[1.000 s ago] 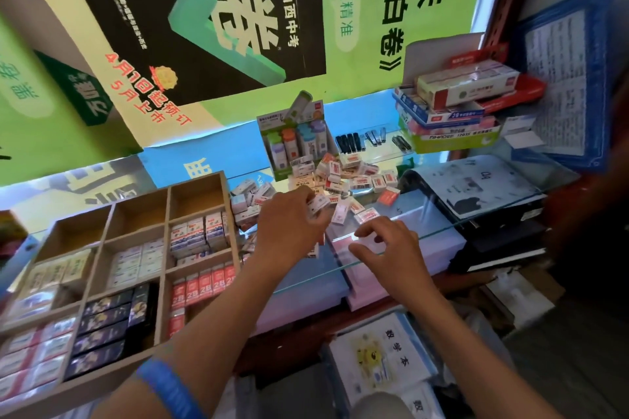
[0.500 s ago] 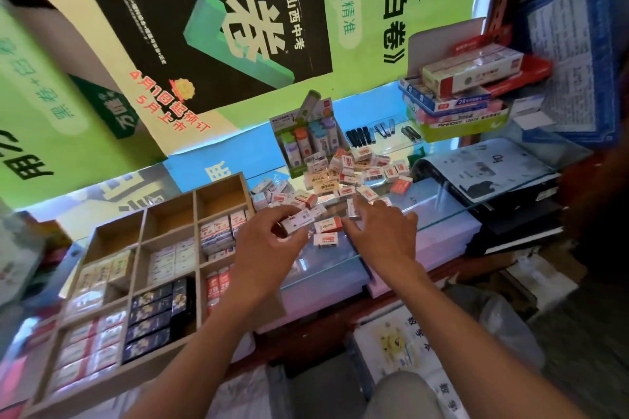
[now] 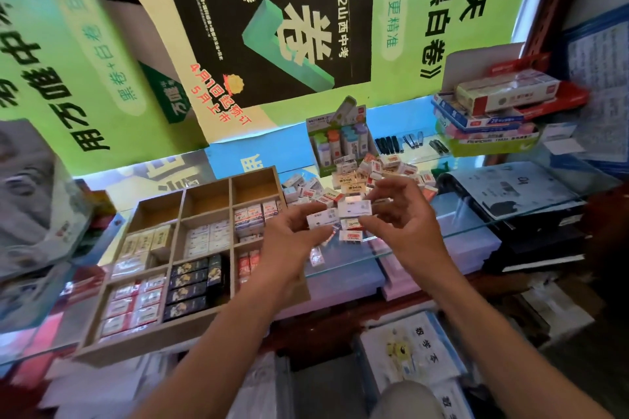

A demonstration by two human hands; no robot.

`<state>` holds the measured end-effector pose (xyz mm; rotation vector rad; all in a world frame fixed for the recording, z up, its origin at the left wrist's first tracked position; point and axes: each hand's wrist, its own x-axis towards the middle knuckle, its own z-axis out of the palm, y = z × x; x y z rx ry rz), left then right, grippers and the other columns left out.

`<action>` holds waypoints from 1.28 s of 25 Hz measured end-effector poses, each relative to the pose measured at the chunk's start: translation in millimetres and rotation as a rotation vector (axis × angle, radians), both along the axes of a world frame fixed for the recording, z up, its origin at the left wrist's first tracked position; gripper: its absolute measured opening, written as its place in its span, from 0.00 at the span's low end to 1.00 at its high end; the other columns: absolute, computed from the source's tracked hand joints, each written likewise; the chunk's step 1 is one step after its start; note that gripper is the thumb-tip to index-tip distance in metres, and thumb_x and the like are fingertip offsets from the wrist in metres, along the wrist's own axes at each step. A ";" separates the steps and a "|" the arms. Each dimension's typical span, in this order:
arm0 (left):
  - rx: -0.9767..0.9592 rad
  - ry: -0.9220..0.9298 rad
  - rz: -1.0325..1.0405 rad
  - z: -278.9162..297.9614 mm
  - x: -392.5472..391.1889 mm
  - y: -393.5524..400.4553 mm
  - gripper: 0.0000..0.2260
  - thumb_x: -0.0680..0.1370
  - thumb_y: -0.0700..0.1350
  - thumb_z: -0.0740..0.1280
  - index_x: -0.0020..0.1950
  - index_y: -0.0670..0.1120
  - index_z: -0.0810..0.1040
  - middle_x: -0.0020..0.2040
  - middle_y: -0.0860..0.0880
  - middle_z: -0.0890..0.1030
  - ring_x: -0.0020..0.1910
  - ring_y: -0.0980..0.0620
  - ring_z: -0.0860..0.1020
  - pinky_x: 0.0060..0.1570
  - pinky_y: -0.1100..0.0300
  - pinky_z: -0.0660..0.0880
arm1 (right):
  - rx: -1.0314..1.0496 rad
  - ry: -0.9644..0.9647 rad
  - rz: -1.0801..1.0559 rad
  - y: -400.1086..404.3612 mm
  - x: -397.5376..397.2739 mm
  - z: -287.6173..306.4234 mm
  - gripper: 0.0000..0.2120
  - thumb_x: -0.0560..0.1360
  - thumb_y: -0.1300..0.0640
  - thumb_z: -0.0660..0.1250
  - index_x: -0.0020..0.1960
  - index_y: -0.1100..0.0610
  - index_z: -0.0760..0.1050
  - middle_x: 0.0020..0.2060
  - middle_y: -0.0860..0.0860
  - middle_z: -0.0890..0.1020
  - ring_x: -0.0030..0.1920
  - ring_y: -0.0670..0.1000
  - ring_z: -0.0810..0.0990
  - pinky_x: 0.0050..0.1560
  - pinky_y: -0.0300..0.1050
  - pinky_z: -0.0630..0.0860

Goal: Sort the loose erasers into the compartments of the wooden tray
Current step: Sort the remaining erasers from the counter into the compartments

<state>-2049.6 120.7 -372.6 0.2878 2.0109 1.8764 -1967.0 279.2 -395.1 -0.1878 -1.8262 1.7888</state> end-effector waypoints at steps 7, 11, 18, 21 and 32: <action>0.162 -0.188 -0.065 -7.5 4.7 -6.1 0.11 0.76 0.30 0.66 0.55 0.40 0.82 0.48 0.42 0.86 0.49 0.42 0.82 0.52 0.54 0.80 | 0.077 -0.034 0.181 -26.1 1.5 1.1 0.20 0.71 0.67 0.74 0.55 0.47 0.74 0.50 0.49 0.81 0.48 0.52 0.83 0.49 0.48 0.81; 0.101 -0.172 0.018 -16.7 1.4 -22.7 0.11 0.75 0.37 0.71 0.56 0.46 0.84 0.49 0.44 0.86 0.48 0.45 0.83 0.52 0.52 0.80 | 0.095 -0.198 -0.113 -5.3 -4.1 -14.4 0.18 0.74 0.65 0.71 0.57 0.47 0.74 0.56 0.47 0.80 0.53 0.49 0.79 0.44 0.38 0.76; 0.128 -0.067 0.112 -9.7 -11.4 -47.8 0.10 0.76 0.37 0.71 0.52 0.50 0.85 0.50 0.44 0.85 0.47 0.43 0.84 0.48 0.47 0.82 | 0.905 -0.816 -0.275 68.2 -9.9 -38.4 0.21 0.77 0.57 0.64 0.70 0.52 0.70 0.68 0.54 0.74 0.65 0.60 0.69 0.60 0.53 0.71; 0.118 0.005 0.195 -14.0 -17.6 -59.2 0.10 0.76 0.37 0.71 0.52 0.51 0.84 0.48 0.43 0.85 0.43 0.45 0.85 0.42 0.51 0.81 | 0.971 -0.721 -0.356 54.7 -20.3 -28.1 0.20 0.76 0.57 0.64 0.67 0.54 0.72 0.65 0.54 0.74 0.64 0.59 0.70 0.60 0.54 0.70; 0.030 0.304 0.261 -13.6 -21.8 -88.6 0.10 0.77 0.37 0.70 0.54 0.50 0.81 0.43 0.53 0.80 0.38 0.62 0.82 0.31 0.67 0.77 | 1.133 -0.783 -0.167 -17.1 -98.9 -18.7 0.14 0.75 0.55 0.65 0.61 0.52 0.74 0.62 0.52 0.72 0.61 0.58 0.72 0.57 0.53 0.72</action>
